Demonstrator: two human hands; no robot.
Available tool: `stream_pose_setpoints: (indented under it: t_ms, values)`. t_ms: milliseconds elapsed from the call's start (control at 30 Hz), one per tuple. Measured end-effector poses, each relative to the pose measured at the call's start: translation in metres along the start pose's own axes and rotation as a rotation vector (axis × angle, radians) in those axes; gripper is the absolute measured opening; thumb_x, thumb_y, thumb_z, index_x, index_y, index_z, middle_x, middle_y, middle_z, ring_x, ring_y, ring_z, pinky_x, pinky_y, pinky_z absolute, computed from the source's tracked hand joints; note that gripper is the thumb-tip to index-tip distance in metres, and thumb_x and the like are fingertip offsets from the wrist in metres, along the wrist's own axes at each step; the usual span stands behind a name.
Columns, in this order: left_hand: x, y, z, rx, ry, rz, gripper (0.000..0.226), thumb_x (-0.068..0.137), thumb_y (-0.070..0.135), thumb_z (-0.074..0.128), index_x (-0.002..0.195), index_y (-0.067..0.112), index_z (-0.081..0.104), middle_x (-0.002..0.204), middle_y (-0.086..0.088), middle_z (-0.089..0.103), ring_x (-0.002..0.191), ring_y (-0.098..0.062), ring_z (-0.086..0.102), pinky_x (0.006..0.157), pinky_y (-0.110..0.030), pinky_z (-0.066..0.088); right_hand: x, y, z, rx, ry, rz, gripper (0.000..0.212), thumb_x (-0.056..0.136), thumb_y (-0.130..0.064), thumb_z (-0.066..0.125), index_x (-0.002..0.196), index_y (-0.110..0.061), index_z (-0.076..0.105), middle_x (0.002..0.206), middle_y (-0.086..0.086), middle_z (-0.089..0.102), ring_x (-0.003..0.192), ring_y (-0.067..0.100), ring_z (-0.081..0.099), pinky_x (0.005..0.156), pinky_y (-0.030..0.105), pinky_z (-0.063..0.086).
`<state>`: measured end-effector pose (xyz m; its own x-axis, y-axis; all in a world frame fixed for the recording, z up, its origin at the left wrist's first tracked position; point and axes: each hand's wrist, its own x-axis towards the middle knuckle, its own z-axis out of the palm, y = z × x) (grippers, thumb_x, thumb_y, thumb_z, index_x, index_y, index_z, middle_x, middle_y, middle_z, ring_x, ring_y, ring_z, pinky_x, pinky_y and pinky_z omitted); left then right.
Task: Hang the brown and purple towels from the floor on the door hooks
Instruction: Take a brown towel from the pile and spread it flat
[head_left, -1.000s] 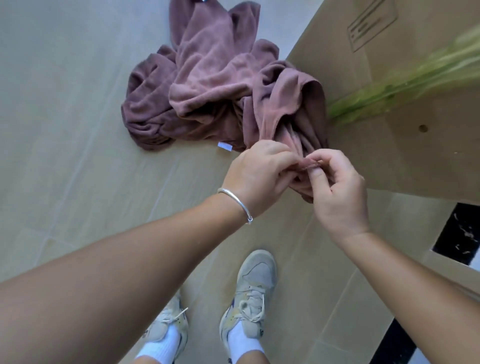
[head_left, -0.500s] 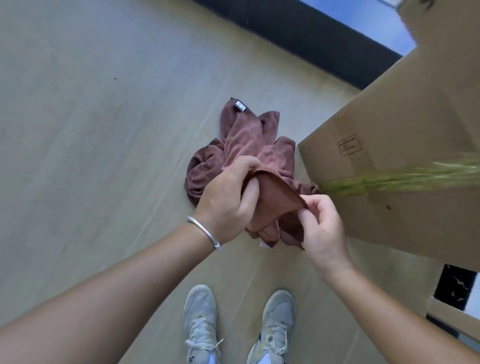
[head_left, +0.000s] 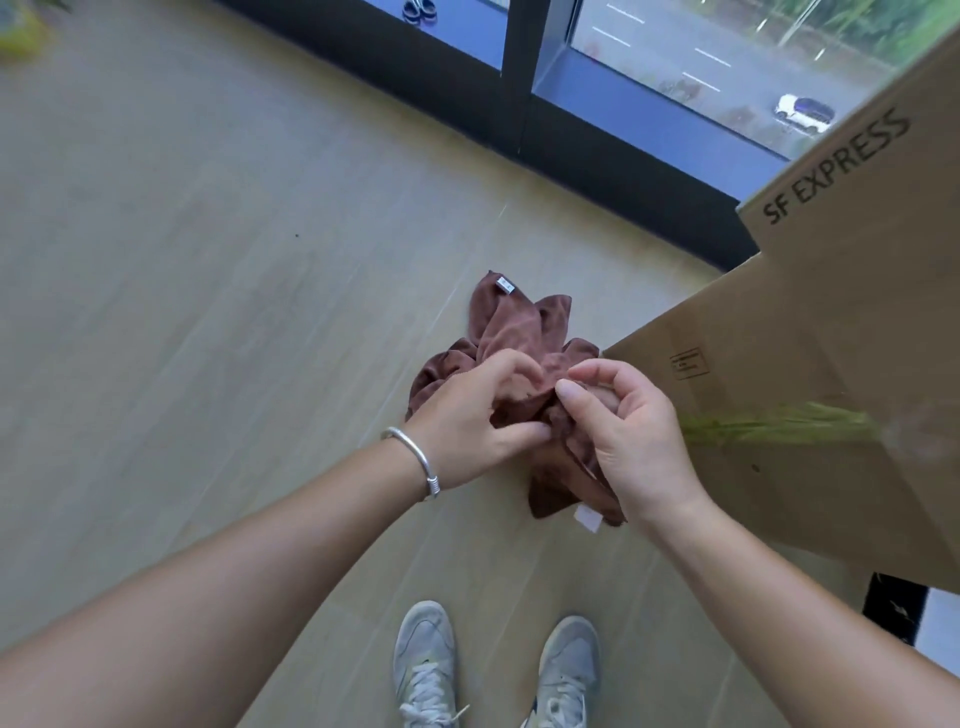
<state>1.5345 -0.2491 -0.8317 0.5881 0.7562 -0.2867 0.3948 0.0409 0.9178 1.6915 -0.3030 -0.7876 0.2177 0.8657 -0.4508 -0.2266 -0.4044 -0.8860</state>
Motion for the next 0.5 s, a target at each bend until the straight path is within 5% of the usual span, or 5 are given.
stream_pose_setpoints:
  t_ms: [167, 267, 333, 433, 500]
  values:
    - [-0.007, 0.018, -0.001, 0.014, 0.125, 0.128, 0.011, 0.087, 0.025, 0.063, 0.098, 0.024, 0.068, 0.082, 0.024, 0.064, 0.080, 0.005, 0.060, 0.075, -0.011, 0.041, -0.003, 0.007, -0.006, 0.064, 0.001, 0.061, 0.032, 0.078, -0.021, 0.073, 0.104, -0.010, 0.058, 0.075, 0.003, 0.062, 0.061, 0.009, 0.055, 0.056, 0.018, 0.047]
    - [-0.016, 0.032, -0.005, -0.096, 0.160, 0.122, 0.005, 0.089, 0.019, 0.066, 0.093, 0.021, 0.068, 0.079, 0.017, 0.065, 0.076, -0.001, 0.060, 0.074, -0.017, 0.044, -0.010, 0.023, -0.013, -0.222, -0.177, 0.038, 0.060, 0.065, -0.022, 0.085, 0.118, -0.021, 0.057, 0.108, -0.003, 0.069, 0.096, 0.008, 0.066, 0.082, 0.024, 0.052]
    - [-0.022, 0.041, -0.011, -0.151, 0.176, 0.132, 0.002, 0.087, 0.015, 0.068, 0.088, 0.017, 0.068, 0.078, 0.009, 0.066, 0.075, -0.008, 0.061, 0.073, -0.021, 0.046, -0.011, 0.034, -0.014, -0.493, -0.248, -0.008, 0.070, 0.062, -0.021, 0.089, 0.124, -0.029, 0.057, 0.122, -0.010, 0.062, 0.117, 0.009, 0.056, 0.099, 0.030, 0.045]
    - [-0.034, 0.056, -0.025, -0.186, 0.234, 0.151, 0.002, 0.084, 0.013, 0.069, 0.083, 0.013, 0.069, 0.080, -0.012, 0.069, 0.074, -0.031, 0.063, 0.071, -0.035, 0.051, -0.001, 0.046, -0.012, -0.775, -0.238, -0.183, 0.036, 0.071, -0.020, 0.080, 0.103, -0.029, 0.066, 0.106, -0.012, 0.065, 0.109, 0.014, 0.056, 0.095, 0.041, 0.045]
    - [-0.045, 0.065, -0.039, -0.217, 0.310, 0.168, 0.002, 0.082, 0.013, 0.069, 0.082, 0.012, 0.071, 0.079, -0.011, 0.071, 0.073, -0.028, 0.065, 0.072, -0.036, 0.052, 0.003, 0.052, -0.009, -0.869, -0.182, -0.185, 0.015, 0.080, -0.017, 0.070, 0.090, -0.028, 0.067, 0.093, -0.011, 0.068, 0.098, 0.015, 0.060, 0.087, 0.042, 0.048]
